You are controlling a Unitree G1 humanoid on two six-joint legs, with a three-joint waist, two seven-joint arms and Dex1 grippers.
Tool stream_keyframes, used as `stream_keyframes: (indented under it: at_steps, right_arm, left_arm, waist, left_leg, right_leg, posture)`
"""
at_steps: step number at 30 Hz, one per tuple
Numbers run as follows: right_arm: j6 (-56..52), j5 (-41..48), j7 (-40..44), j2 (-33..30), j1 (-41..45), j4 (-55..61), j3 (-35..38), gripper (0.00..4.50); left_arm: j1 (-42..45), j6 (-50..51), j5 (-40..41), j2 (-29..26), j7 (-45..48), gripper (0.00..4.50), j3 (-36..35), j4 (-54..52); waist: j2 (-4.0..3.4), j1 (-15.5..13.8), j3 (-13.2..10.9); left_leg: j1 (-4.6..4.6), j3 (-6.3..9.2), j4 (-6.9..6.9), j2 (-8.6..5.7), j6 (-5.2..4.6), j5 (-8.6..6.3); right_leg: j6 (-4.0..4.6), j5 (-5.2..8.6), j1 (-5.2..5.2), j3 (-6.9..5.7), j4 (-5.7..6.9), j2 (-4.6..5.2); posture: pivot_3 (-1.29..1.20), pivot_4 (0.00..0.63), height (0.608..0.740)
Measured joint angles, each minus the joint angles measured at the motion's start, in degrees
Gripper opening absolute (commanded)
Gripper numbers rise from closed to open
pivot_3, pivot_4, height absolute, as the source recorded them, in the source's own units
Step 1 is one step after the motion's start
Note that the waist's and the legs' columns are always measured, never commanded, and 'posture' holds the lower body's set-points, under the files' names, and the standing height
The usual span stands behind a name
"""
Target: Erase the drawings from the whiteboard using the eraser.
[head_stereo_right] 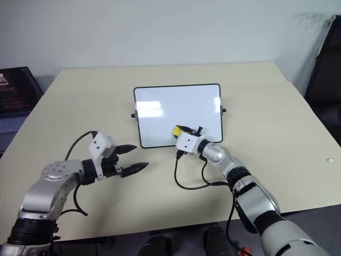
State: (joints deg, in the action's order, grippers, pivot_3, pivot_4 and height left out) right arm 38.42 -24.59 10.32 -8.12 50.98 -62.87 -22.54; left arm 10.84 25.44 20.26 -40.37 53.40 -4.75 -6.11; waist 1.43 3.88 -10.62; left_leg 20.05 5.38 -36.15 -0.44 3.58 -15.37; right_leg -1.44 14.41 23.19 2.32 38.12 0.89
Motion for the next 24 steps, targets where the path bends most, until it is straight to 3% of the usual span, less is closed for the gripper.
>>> stream_keyframes:
  at_steps: [8,13,17,24]
  right_arm:
    - [-0.9,2.6,2.7,-0.5,-0.1,2.8,1.7,1.25]
    - [-6.8,9.4,9.1,-2.2,-3.0,17.2,5.9,1.25]
    - [-21.9,15.4,15.7,-5.6,-10.9,37.9,9.2,1.25]
    - [-54.3,21.9,17.1,-9.6,-22.0,65.2,17.5,1.25]
  left_arm:
    - [0.0,-1.3,0.2,0.2,1.2,4.50,0.0,0.4]
    - [2.5,-0.7,2.0,1.4,1.2,4.50,0.5,-0.4]
    - [8.1,0.5,3.2,3.0,0.9,4.50,1.0,-0.8]
    - [13.8,2.7,3.8,3.9,1.9,4.50,4.6,-1.6]
  waist:
    - [-0.01,0.0,0.0]
    - [-0.01,-0.3,0.0]
    - [-0.01,-1.2,0.0]
    - [-0.01,-1.7,0.0]
  left_leg:
    - [0.07,0.02,0.00,0.03,0.00,0.00]
    - [0.31,0.24,0.01,0.03,0.01,-0.01]
    - [0.78,0.47,-0.05,-0.04,0.02,-0.01]
    - [0.76,0.45,-0.04,-0.03,0.02,-0.02]
  right_leg:
    - [0.01,0.00,0.05,0.00,-0.01,-0.03]
    - [0.01,0.00,0.14,-0.03,-0.06,0.03]
    - [0.00,0.00,0.41,-0.21,-0.12,0.13]
    - [0.00,0.01,0.42,-0.19,-0.12,0.15]
  posture:
    - [0.00,0.150,0.740]
    - [0.00,0.150,0.740]
    - [0.00,0.150,0.740]
    - [0.00,0.150,0.740]
